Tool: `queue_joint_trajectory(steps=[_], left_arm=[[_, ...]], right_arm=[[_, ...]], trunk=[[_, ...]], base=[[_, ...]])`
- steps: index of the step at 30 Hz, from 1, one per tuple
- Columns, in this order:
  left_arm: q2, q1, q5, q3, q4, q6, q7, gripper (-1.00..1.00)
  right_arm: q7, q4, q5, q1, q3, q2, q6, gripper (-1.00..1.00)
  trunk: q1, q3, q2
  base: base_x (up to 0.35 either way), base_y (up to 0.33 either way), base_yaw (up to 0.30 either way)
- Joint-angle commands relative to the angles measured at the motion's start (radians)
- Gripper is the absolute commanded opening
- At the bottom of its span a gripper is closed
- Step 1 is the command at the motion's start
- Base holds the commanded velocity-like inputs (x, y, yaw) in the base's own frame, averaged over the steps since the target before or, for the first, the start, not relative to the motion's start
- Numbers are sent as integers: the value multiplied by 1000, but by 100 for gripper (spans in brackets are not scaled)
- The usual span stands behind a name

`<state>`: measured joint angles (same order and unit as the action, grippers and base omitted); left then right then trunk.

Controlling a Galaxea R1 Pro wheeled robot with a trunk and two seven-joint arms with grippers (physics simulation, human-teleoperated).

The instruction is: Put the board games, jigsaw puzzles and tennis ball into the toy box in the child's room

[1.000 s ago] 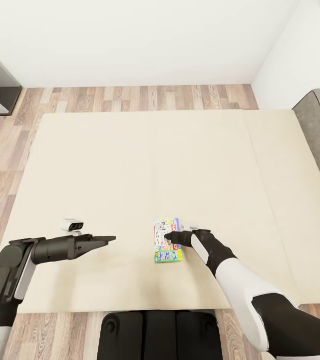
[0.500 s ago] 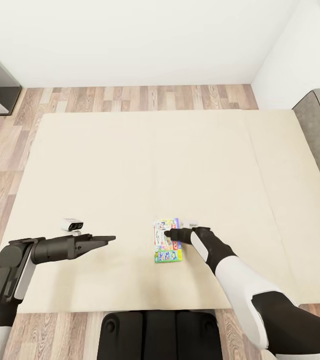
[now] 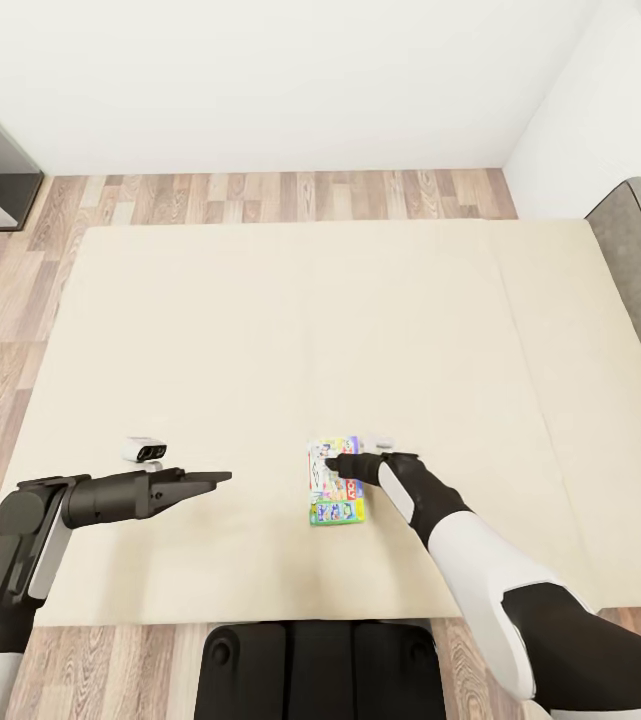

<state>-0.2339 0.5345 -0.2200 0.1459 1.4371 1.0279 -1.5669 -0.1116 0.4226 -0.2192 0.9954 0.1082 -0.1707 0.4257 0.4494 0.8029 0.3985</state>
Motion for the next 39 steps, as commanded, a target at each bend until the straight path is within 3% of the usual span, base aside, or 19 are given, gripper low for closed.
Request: queue_joint_trajectory(steps=[1,39], left_arm=[[0,0,1,0,0,11,-4,100],[-1,0,1,1,0,11,-4,100]], right_arm=[[2,1,-9,0,6,0,4,100],[1,-3,-7,-1,8,5,-2,100]], trunk=[[1,1,1],[1,1,1]], base=[[0,0,0],[0,4,0]])
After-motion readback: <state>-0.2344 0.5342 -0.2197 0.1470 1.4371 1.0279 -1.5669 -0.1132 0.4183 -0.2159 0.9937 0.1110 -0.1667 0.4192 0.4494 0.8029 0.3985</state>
